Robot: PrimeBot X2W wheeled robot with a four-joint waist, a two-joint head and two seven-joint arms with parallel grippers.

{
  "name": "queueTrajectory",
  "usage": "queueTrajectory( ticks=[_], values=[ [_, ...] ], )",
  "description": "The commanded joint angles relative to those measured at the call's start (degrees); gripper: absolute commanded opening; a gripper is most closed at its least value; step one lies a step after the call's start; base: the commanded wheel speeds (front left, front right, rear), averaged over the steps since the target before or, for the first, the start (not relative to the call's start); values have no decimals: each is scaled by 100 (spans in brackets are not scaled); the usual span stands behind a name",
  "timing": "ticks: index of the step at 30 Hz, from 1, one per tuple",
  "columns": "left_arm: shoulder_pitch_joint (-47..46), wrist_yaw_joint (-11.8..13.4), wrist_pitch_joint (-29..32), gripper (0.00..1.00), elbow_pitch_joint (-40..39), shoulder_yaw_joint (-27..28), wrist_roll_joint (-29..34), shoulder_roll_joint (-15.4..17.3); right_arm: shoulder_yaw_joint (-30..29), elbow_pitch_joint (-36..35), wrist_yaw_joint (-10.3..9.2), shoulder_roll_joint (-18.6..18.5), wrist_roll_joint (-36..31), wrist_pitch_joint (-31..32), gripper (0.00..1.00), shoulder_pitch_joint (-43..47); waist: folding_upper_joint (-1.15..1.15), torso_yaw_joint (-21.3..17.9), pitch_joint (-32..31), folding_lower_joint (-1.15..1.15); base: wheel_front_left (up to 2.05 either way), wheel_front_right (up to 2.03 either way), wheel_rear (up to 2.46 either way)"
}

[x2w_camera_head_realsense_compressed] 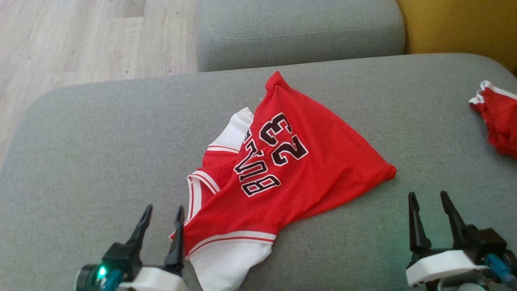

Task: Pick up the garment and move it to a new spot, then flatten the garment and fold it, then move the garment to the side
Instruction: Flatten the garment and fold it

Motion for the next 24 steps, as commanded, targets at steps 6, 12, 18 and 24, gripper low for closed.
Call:
queueTrajectory(
  ticks=[6, 12, 18, 24],
  values=[
    [-33, -238, -46, 100, 90, 658, 168, -59, 241, -30, -4, -43, -74, -62, 100, -179, 0, 111, -50, 0, 0, 0, 0],
    [30, -385, -46, 100, 155, 878, 259, -145, 280, 42, -4, -43, -80, -62, 100, -237, 0, 189, -63, 0, 0, 0, 0],
    [50, -523, -46, 100, 231, 1051, 348, -272, 383, 111, -4, -43, -45, -62, 100, -262, 0, 256, -61, 0, 0, 0, 0],
    [66, -624, -46, 100, 257, 1158, 426, -375, 422, 116, -4, -43, -23, -62, 100, -264, 0, 261, -48, 0, 0, 0, 0]
  ],
)
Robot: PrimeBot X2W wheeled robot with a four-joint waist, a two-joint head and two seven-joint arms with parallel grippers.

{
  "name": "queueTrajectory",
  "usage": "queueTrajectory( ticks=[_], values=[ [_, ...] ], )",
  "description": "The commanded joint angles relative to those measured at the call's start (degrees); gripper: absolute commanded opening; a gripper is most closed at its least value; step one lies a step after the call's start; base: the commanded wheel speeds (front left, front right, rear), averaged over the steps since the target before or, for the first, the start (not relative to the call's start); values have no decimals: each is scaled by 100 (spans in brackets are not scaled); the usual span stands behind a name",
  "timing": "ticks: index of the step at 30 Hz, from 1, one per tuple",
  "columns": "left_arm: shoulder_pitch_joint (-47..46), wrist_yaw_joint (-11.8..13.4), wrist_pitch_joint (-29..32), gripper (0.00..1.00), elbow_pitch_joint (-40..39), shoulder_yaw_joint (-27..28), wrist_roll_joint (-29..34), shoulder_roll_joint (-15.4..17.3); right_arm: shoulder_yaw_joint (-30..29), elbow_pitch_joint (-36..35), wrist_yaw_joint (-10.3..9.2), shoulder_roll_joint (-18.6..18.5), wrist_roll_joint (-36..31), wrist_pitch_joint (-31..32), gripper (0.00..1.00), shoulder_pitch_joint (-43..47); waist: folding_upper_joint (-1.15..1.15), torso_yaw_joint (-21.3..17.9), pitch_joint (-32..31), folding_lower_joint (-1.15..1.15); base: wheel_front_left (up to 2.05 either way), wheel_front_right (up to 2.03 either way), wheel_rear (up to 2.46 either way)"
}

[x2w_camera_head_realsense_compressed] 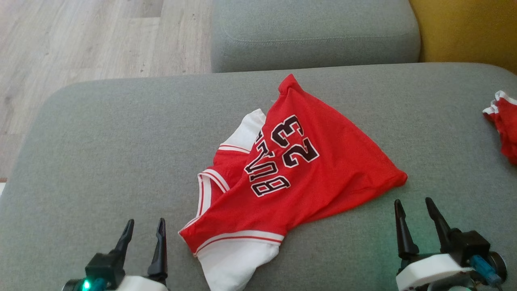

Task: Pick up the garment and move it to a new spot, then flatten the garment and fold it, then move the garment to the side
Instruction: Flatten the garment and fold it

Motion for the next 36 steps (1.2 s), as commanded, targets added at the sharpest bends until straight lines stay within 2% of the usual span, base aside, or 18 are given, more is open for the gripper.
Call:
queueTrajectory(
  ticks=[1, 12, 16, 20, 26, 27, 32, 36],
  values=[
    [-176, -22, -45, 100, -161, 217, 49, -42, 142, -148, -4, -43, 22, -62, 100, -252, 0, -5, 3, 0, 0, 0, 0],
    [-201, -119, -45, 100, -175, 288, 152, -131, 152, -185, -4, -43, 29, -62, 100, -255, 0, -58, 41, 0, 0, 0, 0],
    [-162, -127, 8, 100, -4, 200, -53, -153, 227, -238, -4, -56, 79, -62, 100, -343, 0, -76, 31, 0, 0, 0, 0],
    [-116, -171, 971, 100, -130, -1, -307, -162, 262, -234, -4, -251, 100, 127, 100, -587, 0, -65, 31, 0, 0, 0, 0],
    [195, -190, 2703, 100, -930, -296, -825, -168, 377, -83, -4, -654, 148, 896, 100, -970, 0, -12, 79, 0, 0, 0, 0],
    [195, -190, 2703, 100, -930, -296, -825, -168, 377, -83, -4, -654, 148, 896, 100, -970, 0, -12, 79, 0, 0, 0, 0],
    [484, -138, 3610, 100, -1413, -502, -1260, -161, 501, 135, -4, -935, 247, 1596, 100, -1392, 0, -25, 234, 0, 0, 0, 0],
    [498, -164, 3991, 100, -1365, -624, -1345, -121, 532, 432, -4, -1076, 311, 2040, 100, -1811, 0, -26, 457, 0, 0, 0, 0]
  ],
)
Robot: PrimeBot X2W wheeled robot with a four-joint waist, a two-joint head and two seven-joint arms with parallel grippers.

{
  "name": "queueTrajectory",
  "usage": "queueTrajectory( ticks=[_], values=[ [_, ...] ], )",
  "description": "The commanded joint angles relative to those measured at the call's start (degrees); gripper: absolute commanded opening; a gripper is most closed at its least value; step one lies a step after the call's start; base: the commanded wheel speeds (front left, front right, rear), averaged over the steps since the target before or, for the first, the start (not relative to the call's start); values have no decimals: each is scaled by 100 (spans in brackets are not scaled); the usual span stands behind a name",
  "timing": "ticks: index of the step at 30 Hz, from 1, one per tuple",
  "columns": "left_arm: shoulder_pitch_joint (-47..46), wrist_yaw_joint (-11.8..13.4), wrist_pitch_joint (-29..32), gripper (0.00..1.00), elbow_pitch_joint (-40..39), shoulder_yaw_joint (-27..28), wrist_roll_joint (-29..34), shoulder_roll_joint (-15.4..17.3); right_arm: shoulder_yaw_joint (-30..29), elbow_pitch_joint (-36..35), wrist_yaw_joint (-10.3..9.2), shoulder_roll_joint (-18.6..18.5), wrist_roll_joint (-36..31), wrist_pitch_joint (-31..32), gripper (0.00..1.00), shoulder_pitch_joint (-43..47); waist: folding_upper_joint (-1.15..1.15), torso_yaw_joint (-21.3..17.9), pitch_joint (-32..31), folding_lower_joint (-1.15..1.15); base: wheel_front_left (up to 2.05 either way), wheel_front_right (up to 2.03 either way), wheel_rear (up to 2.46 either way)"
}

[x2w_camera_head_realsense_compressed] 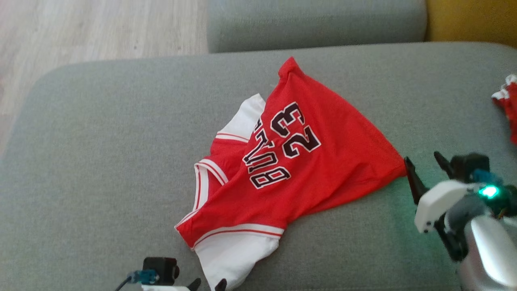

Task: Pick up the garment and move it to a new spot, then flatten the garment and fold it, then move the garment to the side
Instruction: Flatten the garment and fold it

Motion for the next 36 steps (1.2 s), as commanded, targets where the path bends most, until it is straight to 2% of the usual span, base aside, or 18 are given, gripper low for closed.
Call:
queueTrajectory(
  ticks=[1, 11, 24, 36],
  values=[
    [-233, 10, 9, 100, -150, 141, -19, -8, 139, -90, -4, -160, -26, 62, 100, -372, 0, -4, 128, 0, 0, 0, 0],
    [-560, -16, 9, 100, 242, 44, -158, -20, 85, 1068, -4, -81, 2, 668, 100, -1094, 0, 85, 498, 0, 0, 0, 0],
    [-739, -39, -61, 100, 426, 1, -214, -7, 269, 1959, -4, -5, -6, 257, 100, -1631, 0, 225, 693, 0, 0, 0, 0],
    [-716, -24, -98, 100, 478, -53, -252, 6, 452, 2302, -4, -38, 41, 65, 100, -1848, 0, 269, 717, 0, 0, 0, 0]
  ],
)
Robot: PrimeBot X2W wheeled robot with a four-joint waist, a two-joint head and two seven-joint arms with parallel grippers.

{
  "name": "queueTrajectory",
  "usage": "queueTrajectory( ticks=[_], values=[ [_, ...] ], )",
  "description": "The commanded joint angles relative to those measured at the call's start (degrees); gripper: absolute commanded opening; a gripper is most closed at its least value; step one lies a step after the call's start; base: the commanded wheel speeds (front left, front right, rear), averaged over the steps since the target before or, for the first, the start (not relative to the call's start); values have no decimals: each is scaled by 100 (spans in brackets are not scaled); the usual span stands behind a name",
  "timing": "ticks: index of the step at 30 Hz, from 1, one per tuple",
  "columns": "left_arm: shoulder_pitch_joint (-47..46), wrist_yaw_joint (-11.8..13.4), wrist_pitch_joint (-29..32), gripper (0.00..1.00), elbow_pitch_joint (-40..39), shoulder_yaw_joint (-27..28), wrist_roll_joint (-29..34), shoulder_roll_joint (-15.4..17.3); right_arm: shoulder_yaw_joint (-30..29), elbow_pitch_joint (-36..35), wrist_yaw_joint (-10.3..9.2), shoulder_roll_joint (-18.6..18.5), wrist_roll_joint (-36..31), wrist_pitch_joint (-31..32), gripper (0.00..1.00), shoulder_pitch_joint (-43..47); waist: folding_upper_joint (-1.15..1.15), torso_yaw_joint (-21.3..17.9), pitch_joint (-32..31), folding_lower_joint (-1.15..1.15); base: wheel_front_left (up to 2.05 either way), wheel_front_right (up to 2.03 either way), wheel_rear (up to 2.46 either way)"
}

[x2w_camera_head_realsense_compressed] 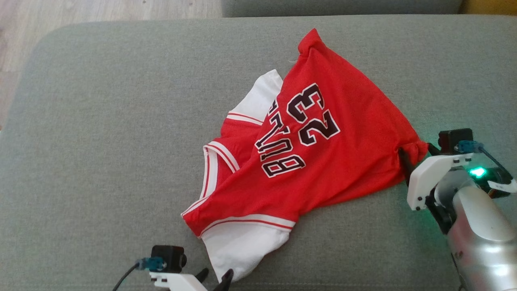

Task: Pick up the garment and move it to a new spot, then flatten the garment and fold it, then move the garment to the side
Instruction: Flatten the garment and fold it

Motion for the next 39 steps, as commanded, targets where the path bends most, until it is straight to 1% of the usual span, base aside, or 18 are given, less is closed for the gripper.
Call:
queueTrajectory(
  ticks=[1, 3, 4, 5, 6, 9, 10, 11, 12, 18, 22, 26, 29, 34, 36, 37, 38, 39],
  values=[
    [-203, -8, -46, 100, -88, 121, -24, 9, 143, -90, -4, -59, 33, -52, 100, -185, 0, 8, -5, 0, 0, 0, 0],
    [-194, -7, -45, 100, -76, 107, -29, 14, 153, -27, -4, -69, 40, -49, 100, -198, 0, 17, -22, 0, 0, 0, 0],
    [-185, -2, -45, 100, -76, 100, -29, 16, 151, 3, -4, -72, 46, -51, 97, -203, 0, 21, -27, 0, 0, 0, 0],
    [-176, 4, -44, 100, -83, 94, -31, 16, 151, 31, -4, -75, 50, -54, 91, -209, 0, 26, -27, 0, 0, 0, 0],
    [-169, 10, -43, 100, -94, 88, -34, 16, 153, 56, -4, -77, 52, -60, 89, -217, 0, 32, -25, 0, 0, 0, 0],
    [-139, 16, -30, 100, -141, 70, -47, 27, 158, 120, -4, -79, 58, -89, 92, -235, 0, 47, -27, 0, 0, 0, 0],
    [-127, 16, -22, 100, -160, 68, -54, 37, 154, 137, -4, -79, 61, -102, 91, -241, 0, 51, -27, 0, 0, 0, 0],
    [-114, 17, -11, 100, -174, 67, -60, 50, 152, 154, -4, -79, 65, -113, 87, -246, 0, 54, -26, 0, 0, 0, 0],
    [-104, 20, 0, 100, -184, 69, -64, 63, 152, 172, -4, -82, 69, -126, 86, -247, 0, 58, -26, 0, 0, 0, 0],
    [-58, 82, 26, 100, -234, 87, -73, 110, 161, 267, -4, -90, 82, -207, 93, -284, 0, 55, -33, 0, 0, 0, 0],
    [-79, 26, 89, 100, -176, 38, -181, 99, 179, 320, -4, -78, 93, -245, 88, -316, 0, 41, -14, 0, 0, 0, 0],
    [-195, -18, 86, 100, -4, -38, -223, 77, 225, 366, -4, -36, 106, -262, 93, -353, 0, -2, 7, 0, 0, 0, 0],
    [-292, -2, 33, 100, 127, -68, -224, 59, 270, 379, -4, -6, 111, -271, 93, -399, 0, -64, 41, 0, 0, 0, 0],
    [-437, 7, -76, 100, 340, -102, -231, 39, 311, 395, -4, 2, 142, -303, 88, -455, 0, -128, 86, 0, 0, 0, 0],
    [-500, 0, -112, 100, 431, -126, -236, 31, 323, 407, -4, -5, 154, -310, 88, -469, 0, -141, 104, 0, 0, 0, 0],
    [-539, -9, -132, 84, 473, -144, -240, 26, 329, 413, -4, -6, 161, -310, 82, -475, 0, -145, 110, 0, 0, 0, 0],
    [-577, -20, -158, 49, 512, -158, -250, 21, 336, 420, -4, -8, 168, -309, 75, -481, 0, -147, 113, 0, 0, 0, 0],
    [-614, -46, -189, 29, 548, -180, -264, 16, 350, 427, -4, -3, 183, -307, 53, -485, 0, -148, 113, 0, 0, 0, 0]
  ],
)
